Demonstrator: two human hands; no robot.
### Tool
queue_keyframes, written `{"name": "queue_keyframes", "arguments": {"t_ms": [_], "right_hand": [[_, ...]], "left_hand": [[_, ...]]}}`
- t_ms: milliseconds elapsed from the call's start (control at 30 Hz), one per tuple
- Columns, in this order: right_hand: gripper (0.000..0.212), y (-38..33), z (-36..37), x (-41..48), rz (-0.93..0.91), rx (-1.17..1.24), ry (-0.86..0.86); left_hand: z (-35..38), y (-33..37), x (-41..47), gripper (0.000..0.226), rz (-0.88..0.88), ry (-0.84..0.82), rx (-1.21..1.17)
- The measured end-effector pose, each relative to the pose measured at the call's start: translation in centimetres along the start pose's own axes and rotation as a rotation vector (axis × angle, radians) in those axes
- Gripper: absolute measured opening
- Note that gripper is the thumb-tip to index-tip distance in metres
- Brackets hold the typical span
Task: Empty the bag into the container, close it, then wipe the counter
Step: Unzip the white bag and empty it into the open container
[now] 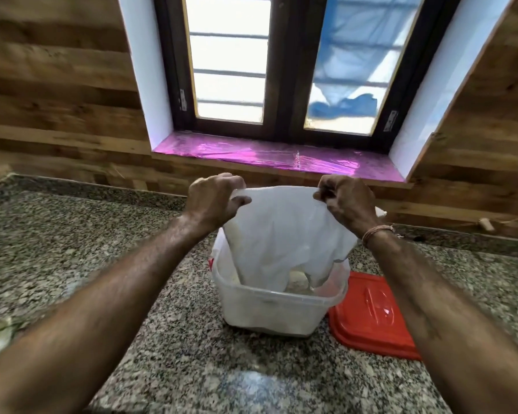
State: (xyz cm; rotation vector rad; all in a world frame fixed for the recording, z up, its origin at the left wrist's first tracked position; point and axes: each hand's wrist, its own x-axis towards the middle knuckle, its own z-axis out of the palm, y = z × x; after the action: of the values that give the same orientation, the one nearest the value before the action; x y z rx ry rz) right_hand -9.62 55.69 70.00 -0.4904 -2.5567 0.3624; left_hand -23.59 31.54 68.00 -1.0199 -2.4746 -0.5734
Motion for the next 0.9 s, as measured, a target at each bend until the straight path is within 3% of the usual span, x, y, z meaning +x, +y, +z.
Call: {"name": "queue_keyframes", "arguments": {"t_ms": [133,300,367,467,500,567,633,733,767,867,900], "right_hand": [[0.018,0.2,0.6,-0.6,0.036,0.054,0.024],[0.009,-2.6,1.4,-0.8,-0.049,0.070,-0.143],[0.012,-3.2,1.5,-0.8,-0.027,0.002,-0.078],[0.009,-3.2,1.1,-0.7,-0.017,-0.034,0.015],[0.008,-3.2,1.0,-0.7,-0.033,-0.031,0.027],[0.007,-3.1,0.8,-0.8,-0.056,-0.037,0.056],[0.008,-2.8,0.4,-0.9,-0.036,-0.036,0.097],[0.013,-1.8,0.1,-1.2,-0.045,0.027,0.065],[0.016,-1.5,0.1,-1.4,-0.063,0.055,0.034],[0.022,-1.1,0.2,-1.9,-0.094,0.070,0.032],[0.023,-1.0,0.2,-2.0,-0.092,0.072,0.049]], "left_hand": [[0.1,-1.9,-0.8,0.026,-0.362,-0.107,-0.490],[0.7,-0.8,-0.7,0.004,-0.302,0.006,-0.607],[1.1,-0.8,-0.4,0.019,-0.224,0.069,-0.594],[1.6,-1.5,0.0,0.073,-0.025,0.158,-0.314],[1.6,-1.5,0.1,0.073,0.062,0.105,-0.213],[1.4,-1.0,0.1,0.047,0.143,-0.104,-0.088],[1.8,-0.9,-0.3,0.046,0.101,-0.202,-0.131],[2.6,-1.2,-0.5,0.095,0.050,-0.021,-0.301],[2.6,-1.3,-0.3,0.098,0.003,-0.035,-0.413],[2.4,-1.3,0.5,0.074,-0.154,-0.214,-0.683],[2.5,-1.3,0.4,0.075,-0.199,-0.206,-0.743]]}}
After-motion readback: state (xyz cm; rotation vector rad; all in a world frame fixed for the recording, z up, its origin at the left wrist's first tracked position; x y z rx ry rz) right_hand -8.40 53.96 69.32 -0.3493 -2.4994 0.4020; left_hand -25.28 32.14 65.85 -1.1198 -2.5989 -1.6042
